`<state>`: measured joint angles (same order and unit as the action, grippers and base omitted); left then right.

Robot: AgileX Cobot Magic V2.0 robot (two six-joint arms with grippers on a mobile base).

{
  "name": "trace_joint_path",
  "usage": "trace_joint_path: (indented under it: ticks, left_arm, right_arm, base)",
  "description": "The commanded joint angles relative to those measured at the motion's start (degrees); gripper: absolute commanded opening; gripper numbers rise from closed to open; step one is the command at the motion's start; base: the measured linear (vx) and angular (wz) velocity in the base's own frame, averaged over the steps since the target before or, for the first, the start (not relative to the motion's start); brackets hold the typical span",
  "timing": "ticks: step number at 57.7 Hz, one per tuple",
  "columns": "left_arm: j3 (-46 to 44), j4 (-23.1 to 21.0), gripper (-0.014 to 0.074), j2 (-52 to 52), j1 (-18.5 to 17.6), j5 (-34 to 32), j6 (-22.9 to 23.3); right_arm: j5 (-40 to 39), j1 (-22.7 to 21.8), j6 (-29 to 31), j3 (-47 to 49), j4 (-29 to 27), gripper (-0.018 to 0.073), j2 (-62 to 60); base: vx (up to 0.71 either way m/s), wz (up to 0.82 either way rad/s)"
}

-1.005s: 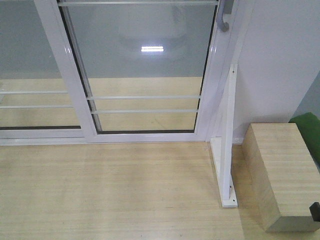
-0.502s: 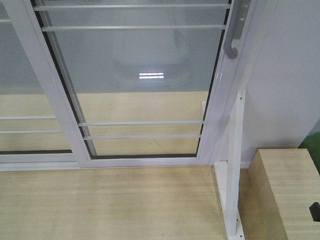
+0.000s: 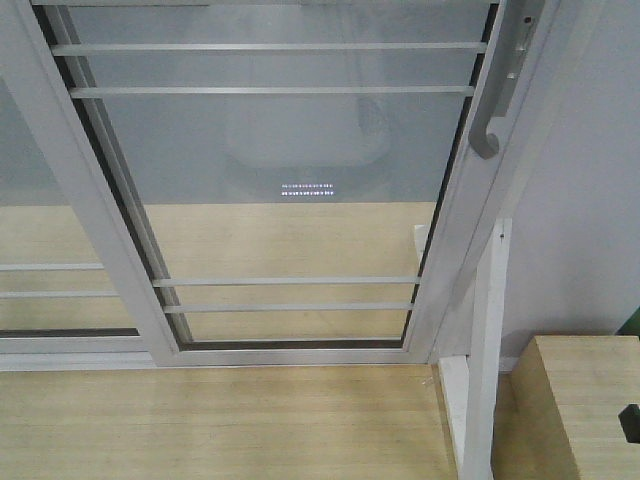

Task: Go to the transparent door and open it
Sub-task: 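Move up close to the glass door and stop facing its handle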

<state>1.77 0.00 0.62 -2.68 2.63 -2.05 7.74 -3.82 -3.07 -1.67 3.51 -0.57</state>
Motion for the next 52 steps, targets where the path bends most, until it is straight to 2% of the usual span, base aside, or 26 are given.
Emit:
trace_joint_path:
  ticks: [1,19,33,52]
  left_arm:
    - [0.87,-0.31,-0.0006,0.28,0.07,-5.0,0.46]
    - [0.44,-0.31,-0.0006,-2.12,0.07,-5.11,0.46]
    - [0.44,-0.31,-0.0006,-2.47,0.07,-2.63,0.46]
    - [0.44,-0.31,-0.0006,-2.59,0.07,-2.63,0.46]
  right_arm:
    - [-5.06,-0.25,0.5,-0.32,0.45,-0.0009,-0.99]
    - [-6.94,-0.25,0.5,-0.23,0.44,-0.0009,2.07]
    - [-4.99,-0.25,0.5,-0.23,0.44,-0.0009,3.33]
    - [-4.98,-0.25,0.5,-0.23,0.44,-0.0009,3.33]
  base:
    - [0.13,0.02]
    - [0.08,0.01]
    - [-0.02,0.0]
    - [0.0,0.0]
